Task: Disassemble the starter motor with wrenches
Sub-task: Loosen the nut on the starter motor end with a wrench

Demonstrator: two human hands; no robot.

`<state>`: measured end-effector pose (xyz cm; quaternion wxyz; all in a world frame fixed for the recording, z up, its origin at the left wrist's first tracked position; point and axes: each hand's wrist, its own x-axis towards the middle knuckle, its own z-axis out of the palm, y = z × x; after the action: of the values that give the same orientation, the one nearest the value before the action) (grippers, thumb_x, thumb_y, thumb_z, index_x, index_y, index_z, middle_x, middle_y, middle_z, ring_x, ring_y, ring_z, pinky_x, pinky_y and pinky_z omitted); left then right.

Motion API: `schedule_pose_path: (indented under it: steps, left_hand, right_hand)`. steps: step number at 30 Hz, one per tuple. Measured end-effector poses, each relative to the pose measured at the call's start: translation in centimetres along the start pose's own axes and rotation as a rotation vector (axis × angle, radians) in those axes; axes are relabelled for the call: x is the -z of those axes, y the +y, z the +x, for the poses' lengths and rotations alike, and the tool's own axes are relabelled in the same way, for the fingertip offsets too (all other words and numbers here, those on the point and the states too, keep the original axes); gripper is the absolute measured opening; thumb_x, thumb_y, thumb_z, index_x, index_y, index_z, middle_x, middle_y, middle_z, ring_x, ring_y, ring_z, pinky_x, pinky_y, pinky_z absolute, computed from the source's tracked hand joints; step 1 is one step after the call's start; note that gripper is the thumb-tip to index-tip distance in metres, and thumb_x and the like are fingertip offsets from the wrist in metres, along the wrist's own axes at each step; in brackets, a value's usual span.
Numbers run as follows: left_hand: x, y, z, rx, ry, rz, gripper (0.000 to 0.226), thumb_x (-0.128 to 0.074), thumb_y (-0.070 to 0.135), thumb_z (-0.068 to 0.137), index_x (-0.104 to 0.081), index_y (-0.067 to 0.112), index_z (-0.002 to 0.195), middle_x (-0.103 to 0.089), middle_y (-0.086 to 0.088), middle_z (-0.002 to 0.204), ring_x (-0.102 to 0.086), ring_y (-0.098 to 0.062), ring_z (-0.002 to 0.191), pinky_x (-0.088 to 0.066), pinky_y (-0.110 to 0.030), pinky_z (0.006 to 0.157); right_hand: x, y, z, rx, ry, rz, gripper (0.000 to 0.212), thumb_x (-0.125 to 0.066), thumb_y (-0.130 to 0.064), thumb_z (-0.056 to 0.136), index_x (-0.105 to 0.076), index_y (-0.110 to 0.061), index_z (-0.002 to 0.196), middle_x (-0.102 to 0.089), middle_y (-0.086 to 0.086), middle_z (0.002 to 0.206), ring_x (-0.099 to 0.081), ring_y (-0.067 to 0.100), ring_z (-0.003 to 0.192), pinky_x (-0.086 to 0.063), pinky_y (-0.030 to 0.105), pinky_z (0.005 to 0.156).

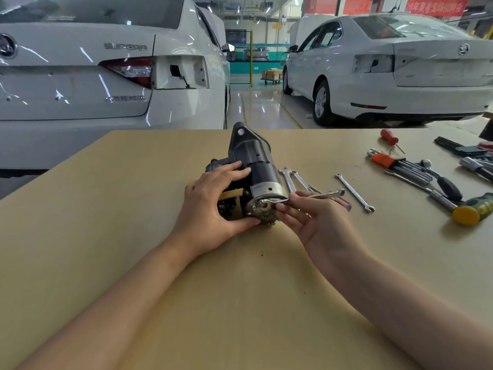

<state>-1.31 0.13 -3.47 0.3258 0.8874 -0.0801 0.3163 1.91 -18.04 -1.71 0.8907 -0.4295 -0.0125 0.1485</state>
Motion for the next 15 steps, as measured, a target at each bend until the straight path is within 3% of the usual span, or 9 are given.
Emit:
schedule_pose_path:
  steps: [9, 15]
  left_hand:
    - [-0.11, 0.44, -0.06, 0.033, 0.007, -0.032, 0.085, -0.077, 0.062, 0.056, -0.057, 0.029, 0.132, -0.051, 0.011, 0.142, -0.044, -0.009, 0.134, -0.038, -0.05, 0.108]
    - [-0.51, 0.89, 0.04, 0.045, 0.074, -0.054, 0.079, -0.082, 0.061, 0.058, -0.062, 0.025, 0.126, -0.055, 0.008, 0.138, -0.049, -0.011, 0.13, -0.04, -0.052, 0.105]
  right_hand:
    - [0.21, 0.29, 0.07, 0.016, 0.005, 0.035, 0.013, -0.056, 0.012, 0.085, -0.055, 0.0, 0.085, -0.066, 0.011, 0.06, -0.07, 0.025, 0.061, -0.058, 0.028, 0.059]
    - [0.5, 0.21, -0.01, 0.061, -0.018, -0.014, 0.012, -0.061, 0.009, 0.084, -0.055, 0.0, 0.089, -0.068, 0.013, 0.066, -0.072, 0.025, 0.065, -0.058, 0.027, 0.06]
